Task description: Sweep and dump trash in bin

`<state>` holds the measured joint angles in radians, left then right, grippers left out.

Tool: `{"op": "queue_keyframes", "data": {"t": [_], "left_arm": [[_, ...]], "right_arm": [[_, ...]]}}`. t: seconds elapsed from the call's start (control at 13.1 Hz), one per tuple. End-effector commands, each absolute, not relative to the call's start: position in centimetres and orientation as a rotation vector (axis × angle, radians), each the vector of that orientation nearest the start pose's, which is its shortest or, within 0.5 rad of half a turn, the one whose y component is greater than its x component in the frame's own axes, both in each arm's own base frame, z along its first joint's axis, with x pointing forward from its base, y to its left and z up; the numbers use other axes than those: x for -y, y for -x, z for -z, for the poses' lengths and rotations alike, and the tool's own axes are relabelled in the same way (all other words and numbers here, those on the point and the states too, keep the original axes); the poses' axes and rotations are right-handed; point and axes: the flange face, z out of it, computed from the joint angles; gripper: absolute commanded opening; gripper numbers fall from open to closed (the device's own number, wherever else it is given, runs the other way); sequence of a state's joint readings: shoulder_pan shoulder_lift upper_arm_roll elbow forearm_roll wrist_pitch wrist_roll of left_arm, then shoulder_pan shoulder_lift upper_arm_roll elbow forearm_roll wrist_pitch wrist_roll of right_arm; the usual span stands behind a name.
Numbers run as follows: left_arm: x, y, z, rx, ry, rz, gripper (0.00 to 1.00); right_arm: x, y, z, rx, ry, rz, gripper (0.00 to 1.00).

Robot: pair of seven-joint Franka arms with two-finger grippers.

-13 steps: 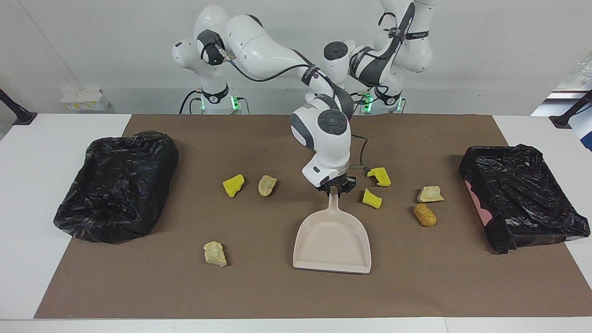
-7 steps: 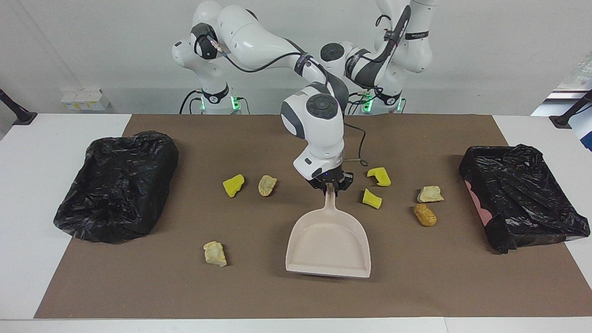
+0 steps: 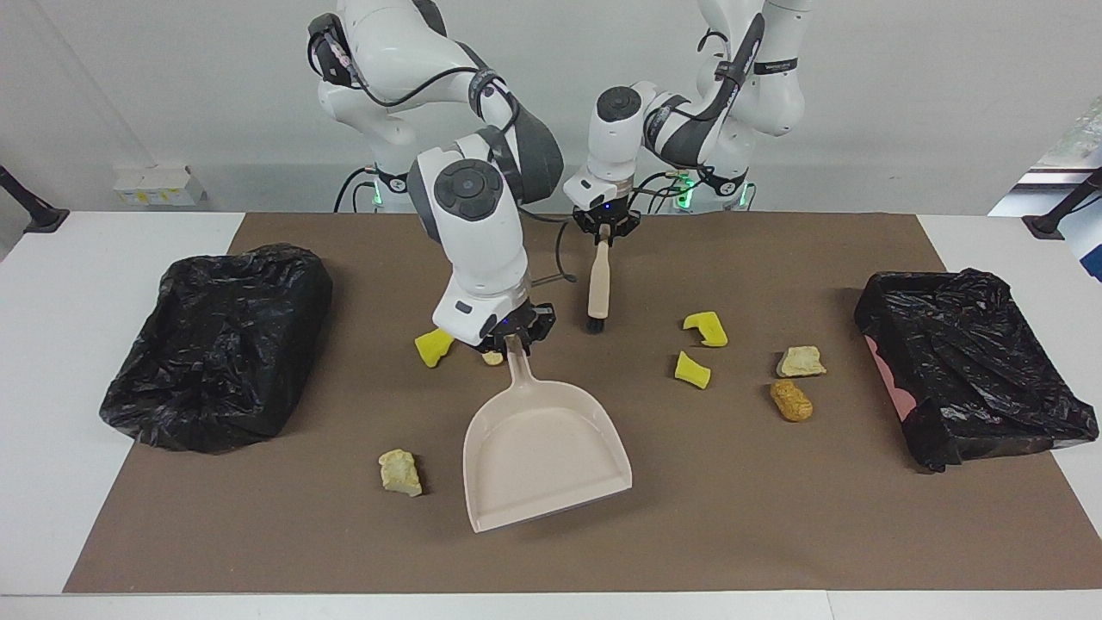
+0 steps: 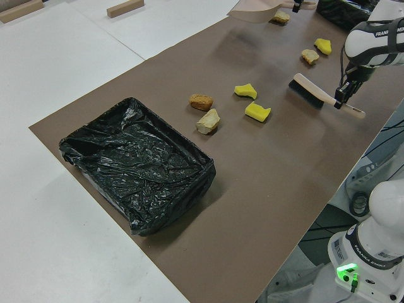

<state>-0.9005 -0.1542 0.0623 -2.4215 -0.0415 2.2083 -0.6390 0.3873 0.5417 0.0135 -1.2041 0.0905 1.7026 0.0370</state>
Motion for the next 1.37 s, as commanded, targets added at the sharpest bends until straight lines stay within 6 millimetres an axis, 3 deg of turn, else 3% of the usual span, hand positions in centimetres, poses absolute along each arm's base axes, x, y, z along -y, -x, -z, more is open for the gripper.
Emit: {"op": "queue_keyframes", "data": {"t": [0.0, 0.15, 0.3, 0.46, 0.76, 0.99, 1.22, 1.29], "left_arm": [[31.0, -36.0, -41.5, -0.129, 3.076, -0.141, 0.00], [26.6, -38.9, -44.6, -0.006, 3.053, -0.105, 0.00], [23.2, -40.8, -45.0, 0.099, 3.037, -0.083, 0.00], [18.6, -43.3, -44.7, 0.235, 3.007, -0.059, 0.00], [10.0, -46.7, -43.7, 0.371, 2.995, -0.029, 0.00], [4.1, -47.3, -42.9, 0.339, 3.005, -0.046, 0.00], [1.4, -47.5, -41.1, 0.353, 3.011, -0.033, 0.00], [1.4, -47.5, -40.2, 0.346, 3.010, -0.049, 0.00]], "right_arm": [[-28.1, -62.4, -46.1, 0.912, 2.903, -0.148, 0.00], [-27.5, -60.7, -44.8, 1.204, 2.809, -0.153, 0.00], [-27.7, -58.6, -43.5, 1.490, 2.717, -0.153, 0.00], [-29.2, -56.7, -42.7, 1.694, 2.647, -0.177, 0.00], [-32.7, -53.9, -40.2, 1.927, 2.529, -0.236, 0.00], [-32.7, -52.8, -38.9, 1.941, 2.507, -0.232, 0.00], [-32.9, -52.1, -37.9, 2.003, 2.464, -0.268, 0.00], [-32.8, -51.9, -37.9, 2.005, 2.462, -0.281, 0.00]]}}
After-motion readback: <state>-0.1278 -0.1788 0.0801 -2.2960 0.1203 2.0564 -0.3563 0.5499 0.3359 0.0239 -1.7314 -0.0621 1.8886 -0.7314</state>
